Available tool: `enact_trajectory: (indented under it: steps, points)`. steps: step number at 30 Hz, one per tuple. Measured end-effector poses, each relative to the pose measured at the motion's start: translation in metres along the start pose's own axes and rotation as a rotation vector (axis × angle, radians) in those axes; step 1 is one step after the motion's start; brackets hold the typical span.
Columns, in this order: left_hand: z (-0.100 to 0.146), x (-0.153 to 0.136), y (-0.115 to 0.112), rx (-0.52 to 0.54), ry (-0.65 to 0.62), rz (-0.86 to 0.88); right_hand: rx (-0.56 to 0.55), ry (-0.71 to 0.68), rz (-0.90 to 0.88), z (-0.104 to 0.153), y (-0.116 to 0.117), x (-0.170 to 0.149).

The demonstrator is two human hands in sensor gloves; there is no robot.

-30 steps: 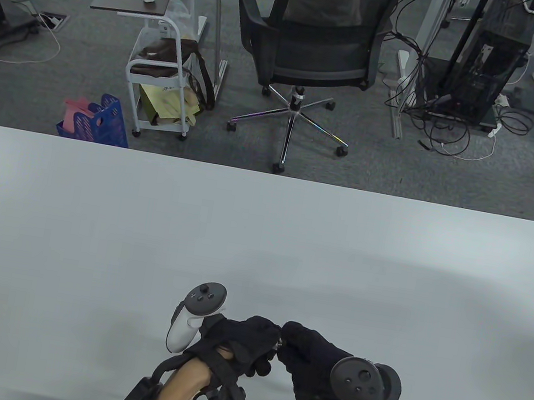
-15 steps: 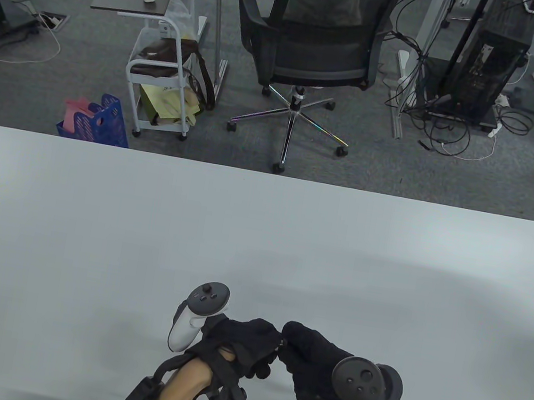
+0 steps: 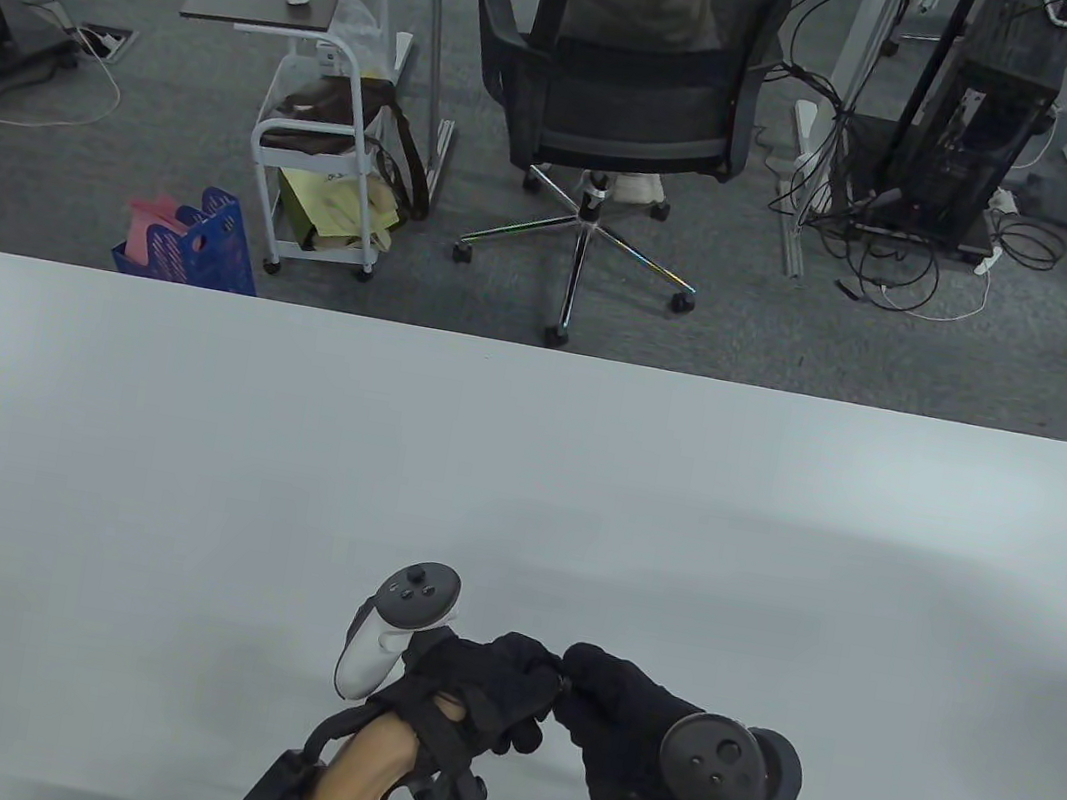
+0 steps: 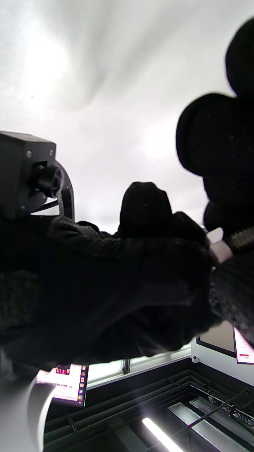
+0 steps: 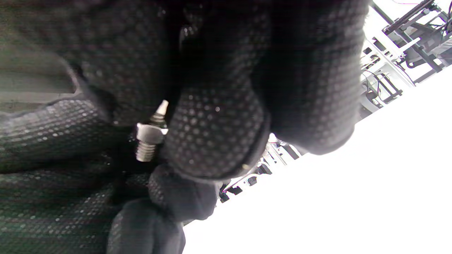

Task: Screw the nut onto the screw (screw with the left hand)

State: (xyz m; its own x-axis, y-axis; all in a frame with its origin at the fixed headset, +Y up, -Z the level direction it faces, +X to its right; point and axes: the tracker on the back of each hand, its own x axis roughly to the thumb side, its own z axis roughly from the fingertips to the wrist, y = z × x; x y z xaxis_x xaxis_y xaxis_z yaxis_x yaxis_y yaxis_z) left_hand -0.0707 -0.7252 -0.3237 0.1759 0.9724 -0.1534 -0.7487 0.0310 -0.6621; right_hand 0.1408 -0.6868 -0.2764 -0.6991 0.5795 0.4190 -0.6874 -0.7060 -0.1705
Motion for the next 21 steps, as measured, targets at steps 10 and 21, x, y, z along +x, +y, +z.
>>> enact_trajectory:
  steps: [10,21]
  points:
    - [-0.0001,0.0012,-0.0002,-0.011,-0.004,0.01,-0.006,-0.004,-0.008,0.0,-0.0012,0.001]
    - [-0.0005,0.0012,0.0001,-0.002,-0.004,0.004,-0.008,-0.005,-0.009,0.0001,-0.0019,0.0005]
